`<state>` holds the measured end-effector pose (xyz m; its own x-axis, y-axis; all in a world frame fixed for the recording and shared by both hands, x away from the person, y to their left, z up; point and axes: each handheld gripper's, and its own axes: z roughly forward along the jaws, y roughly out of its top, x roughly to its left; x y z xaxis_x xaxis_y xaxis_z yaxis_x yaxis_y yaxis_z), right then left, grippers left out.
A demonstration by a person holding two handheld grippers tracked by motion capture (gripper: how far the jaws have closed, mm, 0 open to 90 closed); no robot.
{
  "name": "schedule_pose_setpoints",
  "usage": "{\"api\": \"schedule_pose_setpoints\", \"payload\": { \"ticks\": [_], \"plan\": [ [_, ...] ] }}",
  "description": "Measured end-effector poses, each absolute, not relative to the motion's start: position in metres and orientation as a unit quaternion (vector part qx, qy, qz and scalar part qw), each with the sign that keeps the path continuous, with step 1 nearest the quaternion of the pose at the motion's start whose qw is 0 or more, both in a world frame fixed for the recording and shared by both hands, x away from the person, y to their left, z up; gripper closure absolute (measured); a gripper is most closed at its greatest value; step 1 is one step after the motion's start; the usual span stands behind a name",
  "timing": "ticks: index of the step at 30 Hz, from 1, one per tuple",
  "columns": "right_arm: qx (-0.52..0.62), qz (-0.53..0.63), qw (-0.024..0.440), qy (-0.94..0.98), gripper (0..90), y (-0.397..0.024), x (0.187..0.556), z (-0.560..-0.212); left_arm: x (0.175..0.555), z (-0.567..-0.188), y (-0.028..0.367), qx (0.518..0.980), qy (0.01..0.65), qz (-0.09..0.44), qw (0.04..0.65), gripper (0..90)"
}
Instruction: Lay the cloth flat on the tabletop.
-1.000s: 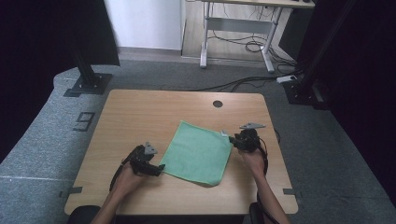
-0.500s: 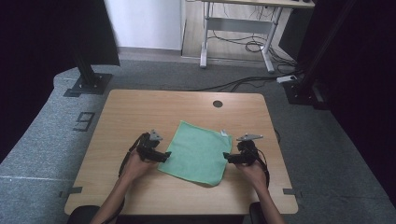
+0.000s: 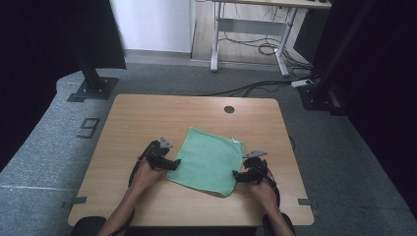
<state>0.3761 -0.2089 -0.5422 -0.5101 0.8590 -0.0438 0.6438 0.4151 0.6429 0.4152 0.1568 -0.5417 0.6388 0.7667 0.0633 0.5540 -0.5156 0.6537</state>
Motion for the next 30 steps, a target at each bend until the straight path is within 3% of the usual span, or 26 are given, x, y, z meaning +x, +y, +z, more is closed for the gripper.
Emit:
{"api": "schedule_pose_setpoints", "payload": {
  "ticks": [22,30],
  "plan": [
    [0.447,0.293,0.186,0.824,12.4,-0.187,0.421,-0.543,0.382,-0.542,0.184,0.839,0.417,0.178,0.302,12.0],
    [0.452,0.305,0.177,0.819,13.5,-0.181,0.43,-0.545,0.39,-0.543,0.19,0.831,0.426,0.194,0.3,10.1]
  ]
}}
